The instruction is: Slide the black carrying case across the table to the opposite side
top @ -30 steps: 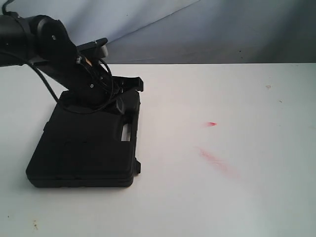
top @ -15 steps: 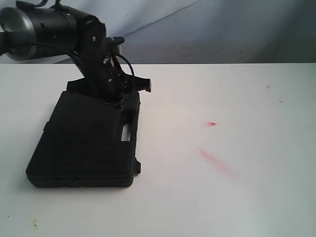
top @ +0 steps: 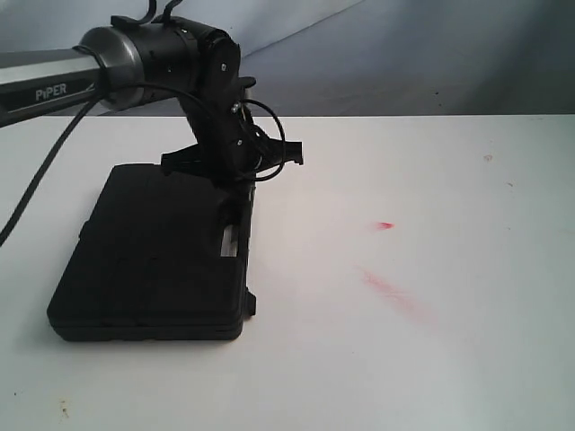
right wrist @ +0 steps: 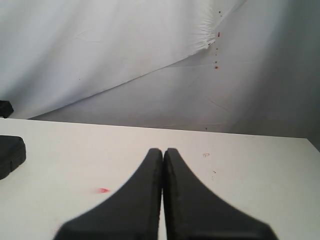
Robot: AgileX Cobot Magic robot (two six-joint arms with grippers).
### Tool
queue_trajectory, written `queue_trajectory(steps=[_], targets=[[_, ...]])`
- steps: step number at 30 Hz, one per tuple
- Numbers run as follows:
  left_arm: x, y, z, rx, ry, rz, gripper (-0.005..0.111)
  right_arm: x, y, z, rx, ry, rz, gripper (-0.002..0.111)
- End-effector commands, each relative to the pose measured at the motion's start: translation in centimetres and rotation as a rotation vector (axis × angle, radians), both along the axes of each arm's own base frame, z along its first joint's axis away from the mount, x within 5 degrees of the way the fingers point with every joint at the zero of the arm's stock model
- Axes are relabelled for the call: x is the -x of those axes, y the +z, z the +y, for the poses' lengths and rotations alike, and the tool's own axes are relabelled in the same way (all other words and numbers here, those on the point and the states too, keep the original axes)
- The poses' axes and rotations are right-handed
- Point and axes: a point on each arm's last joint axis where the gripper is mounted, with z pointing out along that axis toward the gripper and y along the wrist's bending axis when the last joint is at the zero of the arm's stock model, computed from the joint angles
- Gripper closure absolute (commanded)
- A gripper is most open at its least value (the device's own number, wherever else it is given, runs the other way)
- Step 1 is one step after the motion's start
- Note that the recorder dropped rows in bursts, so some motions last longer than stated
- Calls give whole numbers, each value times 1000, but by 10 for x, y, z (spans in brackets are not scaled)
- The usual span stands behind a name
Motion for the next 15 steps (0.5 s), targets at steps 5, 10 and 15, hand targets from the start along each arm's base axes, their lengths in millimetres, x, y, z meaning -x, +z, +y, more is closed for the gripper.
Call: queue_trajectory(steps=[5, 10, 15], targets=[[-5, -16, -4, -26, -24, 9, 89, 0, -1, 0, 2, -6, -5, 108], [-6, -19, -5, -27, -27, 6, 71, 0, -1, 0, 2, -6, -5, 108], [-7, -20, -4, -40, -35, -3, 71, 0, -1, 0, 2, -6, -5, 108]])
